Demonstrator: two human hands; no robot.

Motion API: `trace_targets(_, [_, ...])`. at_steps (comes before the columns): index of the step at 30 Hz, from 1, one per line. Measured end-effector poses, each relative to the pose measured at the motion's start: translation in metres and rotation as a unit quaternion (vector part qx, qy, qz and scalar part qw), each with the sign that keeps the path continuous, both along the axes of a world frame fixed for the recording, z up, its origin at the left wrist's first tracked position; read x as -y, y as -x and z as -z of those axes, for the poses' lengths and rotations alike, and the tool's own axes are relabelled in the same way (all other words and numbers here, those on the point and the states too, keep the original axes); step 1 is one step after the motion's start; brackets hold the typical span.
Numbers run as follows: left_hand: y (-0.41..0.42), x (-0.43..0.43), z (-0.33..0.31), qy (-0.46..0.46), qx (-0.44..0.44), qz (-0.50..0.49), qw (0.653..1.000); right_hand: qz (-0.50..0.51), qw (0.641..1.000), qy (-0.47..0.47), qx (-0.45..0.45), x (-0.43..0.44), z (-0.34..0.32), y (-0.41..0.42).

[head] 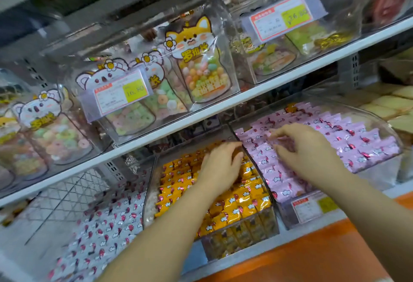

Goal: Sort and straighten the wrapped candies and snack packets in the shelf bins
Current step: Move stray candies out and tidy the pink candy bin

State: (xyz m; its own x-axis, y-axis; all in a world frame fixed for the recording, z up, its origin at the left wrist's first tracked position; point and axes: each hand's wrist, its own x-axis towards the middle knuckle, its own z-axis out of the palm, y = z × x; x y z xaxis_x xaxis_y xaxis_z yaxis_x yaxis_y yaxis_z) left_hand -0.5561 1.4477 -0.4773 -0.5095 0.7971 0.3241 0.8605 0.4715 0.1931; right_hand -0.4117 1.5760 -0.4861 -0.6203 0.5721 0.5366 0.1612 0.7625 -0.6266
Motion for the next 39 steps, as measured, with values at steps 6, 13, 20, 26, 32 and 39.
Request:
trace_targets(6, [-0.018,-0.011,0.0,-0.005,0.043,-0.006,0.999,0.034,0.993,-0.03,0.105,-0.026,0.011,-0.038])
trace_targets(13, [-0.028,-0.019,-0.003,0.019,0.07,-0.041,0.997,0.043,0.988,-0.078,0.124,-0.023,0.01,-0.043])
trace_targets(20, [-0.029,-0.017,-0.003,0.066,0.048,-0.054,0.995,0.093,0.988,-0.036,0.119,-0.02,0.012,-0.031])
trace_targets(26, [-0.029,-0.018,-0.009,0.049,0.069,-0.057,0.995,-0.049,0.971,0.227,-0.065,-0.015,-0.001,-0.031])
trace_targets(32, [-0.043,-0.024,-0.037,-0.098,0.284,0.0,0.954,-0.097,0.938,0.317,-0.102,-0.021,-0.004,-0.046])
trace_targets(39, [-0.059,-0.019,-0.05,-0.133,0.36,0.033,0.923,-0.125,0.929,0.326,-0.125,-0.025,-0.004,-0.055])
